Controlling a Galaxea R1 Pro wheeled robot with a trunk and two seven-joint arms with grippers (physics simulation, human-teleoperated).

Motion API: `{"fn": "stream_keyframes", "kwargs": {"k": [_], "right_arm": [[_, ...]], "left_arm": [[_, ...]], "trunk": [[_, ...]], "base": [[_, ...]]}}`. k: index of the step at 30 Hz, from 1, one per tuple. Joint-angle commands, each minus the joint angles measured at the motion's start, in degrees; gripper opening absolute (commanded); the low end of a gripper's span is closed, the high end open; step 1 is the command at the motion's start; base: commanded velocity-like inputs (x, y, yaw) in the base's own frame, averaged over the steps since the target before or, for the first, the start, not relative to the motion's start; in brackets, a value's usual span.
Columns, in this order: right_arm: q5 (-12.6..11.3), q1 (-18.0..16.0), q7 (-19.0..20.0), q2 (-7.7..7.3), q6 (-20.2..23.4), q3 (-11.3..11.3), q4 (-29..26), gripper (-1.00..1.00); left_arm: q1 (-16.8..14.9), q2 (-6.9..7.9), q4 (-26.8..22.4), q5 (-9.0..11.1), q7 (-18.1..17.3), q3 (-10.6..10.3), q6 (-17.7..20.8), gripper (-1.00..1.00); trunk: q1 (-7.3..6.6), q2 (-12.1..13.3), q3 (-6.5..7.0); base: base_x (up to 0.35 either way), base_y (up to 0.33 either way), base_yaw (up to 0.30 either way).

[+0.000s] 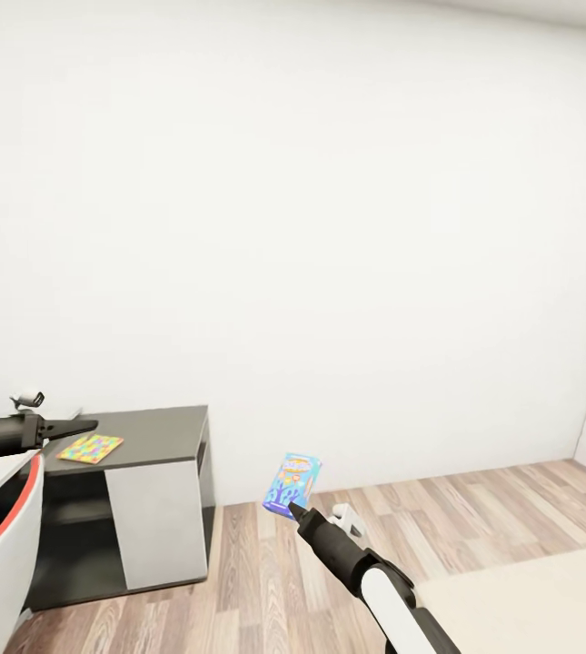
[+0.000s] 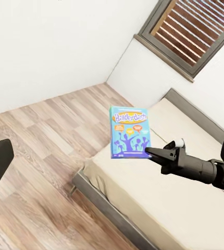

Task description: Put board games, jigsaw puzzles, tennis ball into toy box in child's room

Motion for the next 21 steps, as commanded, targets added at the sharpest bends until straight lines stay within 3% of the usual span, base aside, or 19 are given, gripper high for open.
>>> {"fn": "stream_keyframes", "kwargs": {"k": [1, 18, 21], "right_arm": [[-0.57, -0.01, -0.45, -0.01, 0.10, 0.04, -0.09, -1.00], [-0.57, -0.01, -0.45, 0.00, -0.35, 0.04, -0.10, -1.00], [-0.57, -0.01, -0.45, 0.01, -0.35, 0.04, -0.10, -1.00]], "left_arm": [[-0.02, 0.01, 0.01, -0.02, -0.23, -0.02, 0.60, 1.00], [-0.02, 0.01, 0.09, -0.02, -0.23, 0.02, 0.66, 1.00], [-0.02, 0.01, 0.10, 0.03, -0.23, 0.00, 0.67, 1.00]], "trunk": [[0.03, -0.02, -0.01], [0.03, -0.02, 0.53], [-0.63, 1.18, 1.18]], "base": [[0.188, 0.000, 0.015], [0.033, 0.000, 0.243], [0.000, 0.000, 0.268]]}}
